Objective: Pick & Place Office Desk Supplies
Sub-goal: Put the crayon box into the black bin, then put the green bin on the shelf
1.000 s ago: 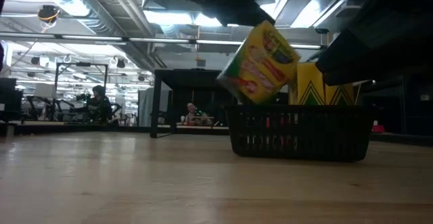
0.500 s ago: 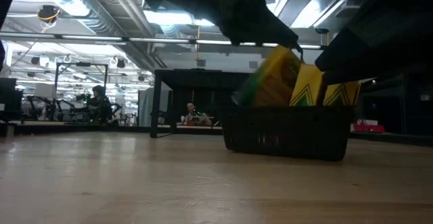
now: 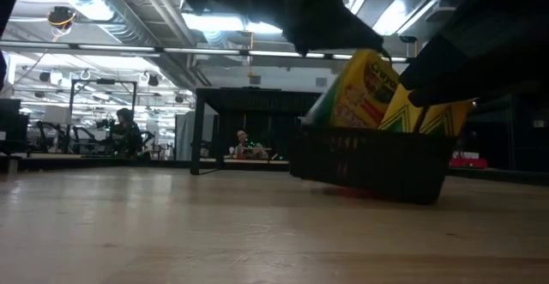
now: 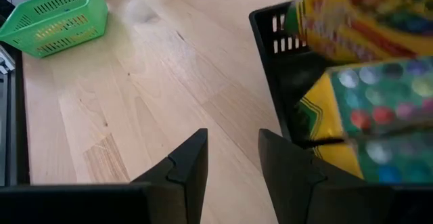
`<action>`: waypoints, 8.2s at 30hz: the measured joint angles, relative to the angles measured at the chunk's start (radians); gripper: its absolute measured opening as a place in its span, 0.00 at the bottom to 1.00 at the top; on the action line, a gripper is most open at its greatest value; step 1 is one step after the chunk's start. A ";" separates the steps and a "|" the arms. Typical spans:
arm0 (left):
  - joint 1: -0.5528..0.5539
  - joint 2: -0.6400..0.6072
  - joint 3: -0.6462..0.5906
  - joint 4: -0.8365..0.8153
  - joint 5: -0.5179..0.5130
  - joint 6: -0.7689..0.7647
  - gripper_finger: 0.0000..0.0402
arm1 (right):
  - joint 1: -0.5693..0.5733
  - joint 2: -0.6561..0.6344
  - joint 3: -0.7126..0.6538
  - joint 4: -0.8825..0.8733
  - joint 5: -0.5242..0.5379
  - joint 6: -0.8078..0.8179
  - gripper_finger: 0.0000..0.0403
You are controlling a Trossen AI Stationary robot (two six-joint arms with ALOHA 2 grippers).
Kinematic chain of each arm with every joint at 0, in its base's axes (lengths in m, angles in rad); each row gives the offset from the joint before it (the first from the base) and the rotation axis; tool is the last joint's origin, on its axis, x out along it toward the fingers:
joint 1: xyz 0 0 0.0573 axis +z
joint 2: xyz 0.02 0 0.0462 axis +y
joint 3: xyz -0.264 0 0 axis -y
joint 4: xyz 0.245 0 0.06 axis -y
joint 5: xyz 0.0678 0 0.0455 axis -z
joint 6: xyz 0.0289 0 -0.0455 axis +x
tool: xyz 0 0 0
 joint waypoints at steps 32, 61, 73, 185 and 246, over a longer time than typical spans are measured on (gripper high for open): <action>-0.007 -0.130 0.000 -0.226 -0.012 0.016 0.44 | 0.000 0.000 0.000 0.007 -0.013 -0.013 0.33; 0.029 -0.045 0.000 -0.758 -0.204 0.056 0.00 | -0.022 0.000 0.000 0.011 -0.011 -0.014 0.33; 0.026 -0.055 0.010 -0.694 -0.056 0.049 0.00 | -0.022 0.000 0.000 0.011 -0.011 -0.015 0.33; -0.846 -0.691 -0.468 -1.033 -0.092 -0.891 0.33 | -0.095 0.000 0.000 0.135 -0.071 -0.122 0.33; -0.711 -0.297 0.036 -1.440 -0.339 -0.585 0.01 | -0.157 0.000 0.000 0.134 -0.102 -0.171 0.33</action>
